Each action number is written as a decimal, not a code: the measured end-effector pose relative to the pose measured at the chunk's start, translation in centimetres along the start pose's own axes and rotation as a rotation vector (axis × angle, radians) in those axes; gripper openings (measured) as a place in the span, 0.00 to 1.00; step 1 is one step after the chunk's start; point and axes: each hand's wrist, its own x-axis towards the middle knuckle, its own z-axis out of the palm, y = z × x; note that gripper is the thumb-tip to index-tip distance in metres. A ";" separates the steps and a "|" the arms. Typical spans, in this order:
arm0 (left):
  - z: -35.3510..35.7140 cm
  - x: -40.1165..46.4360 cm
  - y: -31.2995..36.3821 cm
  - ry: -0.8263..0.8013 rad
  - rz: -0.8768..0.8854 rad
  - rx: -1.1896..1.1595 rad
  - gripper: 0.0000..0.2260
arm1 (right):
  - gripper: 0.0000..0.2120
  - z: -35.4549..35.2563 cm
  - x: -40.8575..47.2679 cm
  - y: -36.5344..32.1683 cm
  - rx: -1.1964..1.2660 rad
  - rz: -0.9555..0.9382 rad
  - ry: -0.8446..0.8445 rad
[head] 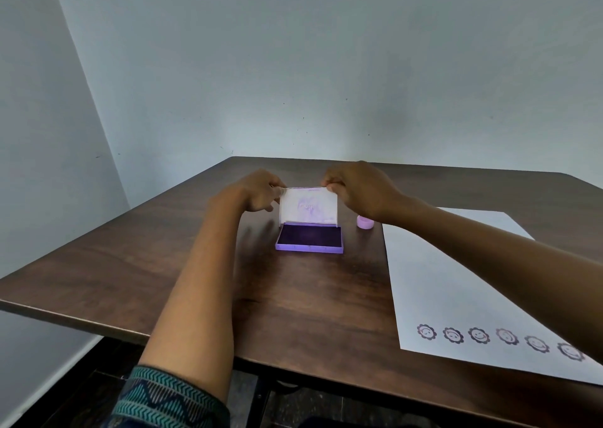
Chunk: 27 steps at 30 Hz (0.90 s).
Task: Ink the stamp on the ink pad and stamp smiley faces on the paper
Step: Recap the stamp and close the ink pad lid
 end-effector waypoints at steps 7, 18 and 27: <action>-1.0 -0.6 0.0 0.071 0.076 -0.112 0.09 | 0.09 -1.6 -1.2 -0.4 -0.012 -0.041 0.027; -2.8 -2.4 -0.5 -0.130 0.067 -0.117 0.10 | 0.08 -2.3 -3.6 -1.5 0.094 -0.058 0.007; -3.1 -2.7 -0.4 -0.259 -0.005 0.001 0.12 | 0.09 -2.0 -5.9 -2.6 0.064 -0.155 -0.061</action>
